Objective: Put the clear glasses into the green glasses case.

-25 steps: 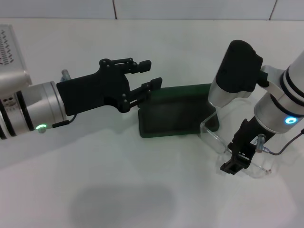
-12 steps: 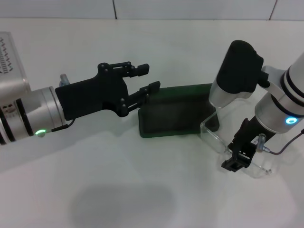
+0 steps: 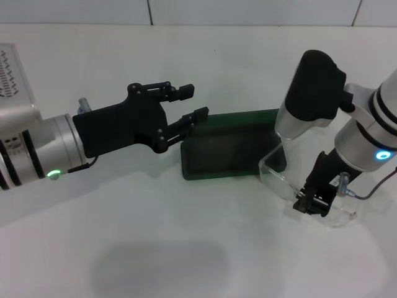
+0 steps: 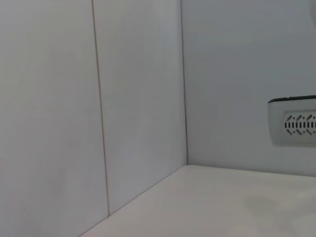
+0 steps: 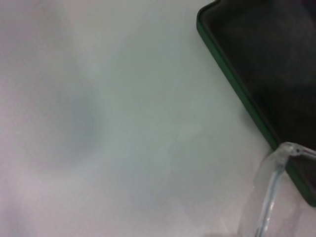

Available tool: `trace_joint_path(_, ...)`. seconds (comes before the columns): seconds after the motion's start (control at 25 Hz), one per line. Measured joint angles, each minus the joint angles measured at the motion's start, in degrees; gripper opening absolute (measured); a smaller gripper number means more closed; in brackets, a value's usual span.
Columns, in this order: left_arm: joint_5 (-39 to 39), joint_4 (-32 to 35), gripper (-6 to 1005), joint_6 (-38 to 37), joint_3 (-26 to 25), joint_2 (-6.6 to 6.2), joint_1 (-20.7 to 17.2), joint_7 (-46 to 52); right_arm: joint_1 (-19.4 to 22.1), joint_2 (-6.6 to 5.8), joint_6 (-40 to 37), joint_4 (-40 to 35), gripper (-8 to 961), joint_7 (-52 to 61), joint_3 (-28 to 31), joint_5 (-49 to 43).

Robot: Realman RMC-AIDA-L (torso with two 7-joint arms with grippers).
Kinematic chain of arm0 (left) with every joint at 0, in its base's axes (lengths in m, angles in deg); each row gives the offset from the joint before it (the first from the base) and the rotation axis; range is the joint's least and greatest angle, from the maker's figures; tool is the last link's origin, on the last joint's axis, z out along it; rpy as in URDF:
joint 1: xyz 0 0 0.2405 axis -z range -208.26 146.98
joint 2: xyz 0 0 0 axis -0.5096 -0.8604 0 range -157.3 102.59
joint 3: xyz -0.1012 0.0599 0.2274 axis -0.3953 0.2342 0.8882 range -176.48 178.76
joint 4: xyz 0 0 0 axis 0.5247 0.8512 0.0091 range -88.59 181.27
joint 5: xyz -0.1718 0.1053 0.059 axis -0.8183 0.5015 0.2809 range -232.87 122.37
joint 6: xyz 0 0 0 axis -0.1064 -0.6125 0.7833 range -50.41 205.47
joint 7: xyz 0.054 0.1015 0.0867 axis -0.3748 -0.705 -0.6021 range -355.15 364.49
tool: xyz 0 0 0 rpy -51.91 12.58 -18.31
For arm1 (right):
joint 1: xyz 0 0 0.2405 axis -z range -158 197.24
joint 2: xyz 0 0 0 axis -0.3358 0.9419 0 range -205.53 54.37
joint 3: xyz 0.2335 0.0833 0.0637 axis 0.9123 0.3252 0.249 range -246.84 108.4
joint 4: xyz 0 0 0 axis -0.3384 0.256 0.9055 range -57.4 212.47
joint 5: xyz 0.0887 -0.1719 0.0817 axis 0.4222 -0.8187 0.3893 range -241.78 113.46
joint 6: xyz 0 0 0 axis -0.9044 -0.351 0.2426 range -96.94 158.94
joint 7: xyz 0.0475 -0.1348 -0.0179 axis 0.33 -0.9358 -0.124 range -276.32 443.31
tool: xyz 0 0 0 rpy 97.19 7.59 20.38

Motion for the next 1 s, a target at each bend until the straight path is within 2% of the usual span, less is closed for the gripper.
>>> trace_joint_path(0.16,0.0,-0.3,441,0.0,-0.1,0.0,0.3,0.0,0.1,-0.04,0.0,-0.1,146,-1.5,0.0,-0.1)
trace_joint_path(0.32,-0.3,-0.3,441,0.0,-0.1,0.0,0.4,0.0,1.0,-0.08,0.1,-0.8,140,-4.0,0.8,-0.1)
trace_joint_path(0.52,-5.3,-1.1,442,-0.9,-0.1,-0.01,-0.8,-0.4,5.1,-0.13,-2.0,-6.0,132,-8.4,3.7,0.5)
trace_joint_path(0.72,-10.1,-4.4,442,-3.5,-0.1,-0.02,-1.0,-2.1,8.1,-0.03,-5.8,-9.3,128,-14.3,10.6,3.5)
trace_joint_path(1.0,-15.0,-9.1,441,-3.2,-0.1,-0.01,0.7,-1.8,9.7,-0.08,-15.4,-10.5,127,-26.1,24.4,12.8)
